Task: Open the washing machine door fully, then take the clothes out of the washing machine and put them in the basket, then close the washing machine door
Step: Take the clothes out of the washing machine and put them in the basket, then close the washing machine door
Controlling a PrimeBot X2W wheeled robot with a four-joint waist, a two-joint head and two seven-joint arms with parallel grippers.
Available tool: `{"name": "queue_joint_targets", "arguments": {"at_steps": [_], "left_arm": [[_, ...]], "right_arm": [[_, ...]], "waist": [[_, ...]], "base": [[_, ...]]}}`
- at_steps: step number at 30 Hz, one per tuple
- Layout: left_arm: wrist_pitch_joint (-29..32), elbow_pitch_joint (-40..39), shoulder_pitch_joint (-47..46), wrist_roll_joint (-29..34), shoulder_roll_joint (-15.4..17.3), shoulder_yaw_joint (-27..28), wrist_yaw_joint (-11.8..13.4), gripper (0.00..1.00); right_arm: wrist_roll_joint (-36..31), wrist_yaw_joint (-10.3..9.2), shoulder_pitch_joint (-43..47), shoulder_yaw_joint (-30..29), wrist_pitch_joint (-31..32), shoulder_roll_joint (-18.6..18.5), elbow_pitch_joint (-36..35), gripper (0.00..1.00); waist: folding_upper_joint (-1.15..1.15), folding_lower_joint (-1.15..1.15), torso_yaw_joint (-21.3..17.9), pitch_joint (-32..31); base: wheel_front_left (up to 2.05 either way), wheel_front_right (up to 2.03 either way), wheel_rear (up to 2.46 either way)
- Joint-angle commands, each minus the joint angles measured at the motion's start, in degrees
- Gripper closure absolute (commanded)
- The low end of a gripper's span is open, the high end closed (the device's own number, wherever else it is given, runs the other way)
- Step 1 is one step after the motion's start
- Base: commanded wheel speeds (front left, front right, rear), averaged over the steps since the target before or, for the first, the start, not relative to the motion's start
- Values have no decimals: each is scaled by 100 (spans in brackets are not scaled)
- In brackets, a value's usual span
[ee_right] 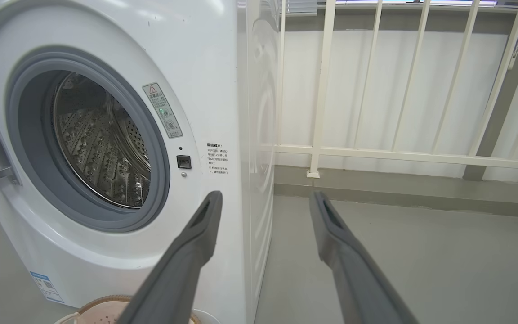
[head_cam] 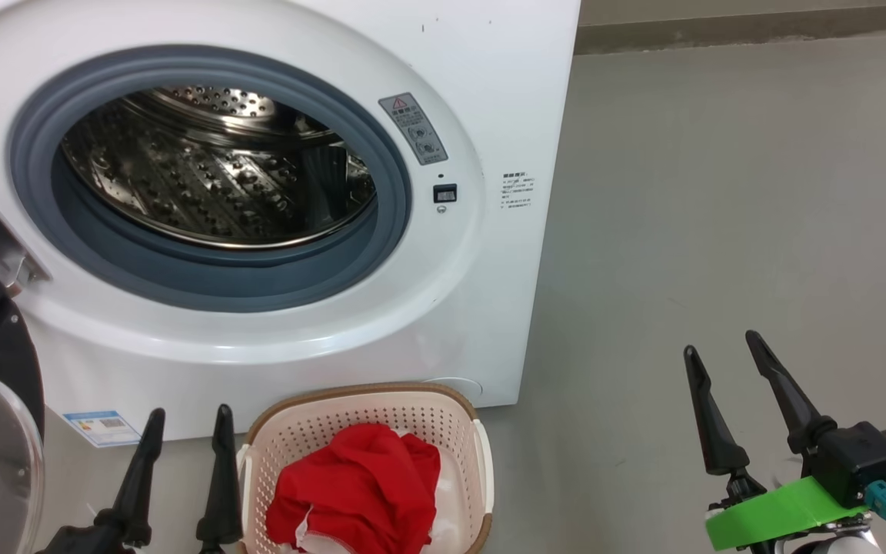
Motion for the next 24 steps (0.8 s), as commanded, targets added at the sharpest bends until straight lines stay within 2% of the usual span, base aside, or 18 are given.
{"name": "queue_joint_targets", "arguments": {"at_steps": [1,11,24], "left_arm": [[-46,-127,-81,30,70,151,61,0],[-45,-148,-57,46,83,92,114,0],[-30,-239,-15,2,138,12,84,0]], "right_arm": [[-39,28,-37,130,-37,-29,-135,0],[-40,28,-14,95,-37,-29,-130,0],[-18,28,-18,84,-37,-29,-78,0]], "waist": [[0,0,4,-28],[0,0,16,-65],[0,0,30,-71]], "base": [[0,0,0],[-36,36,0],[-146,146,0]]}}
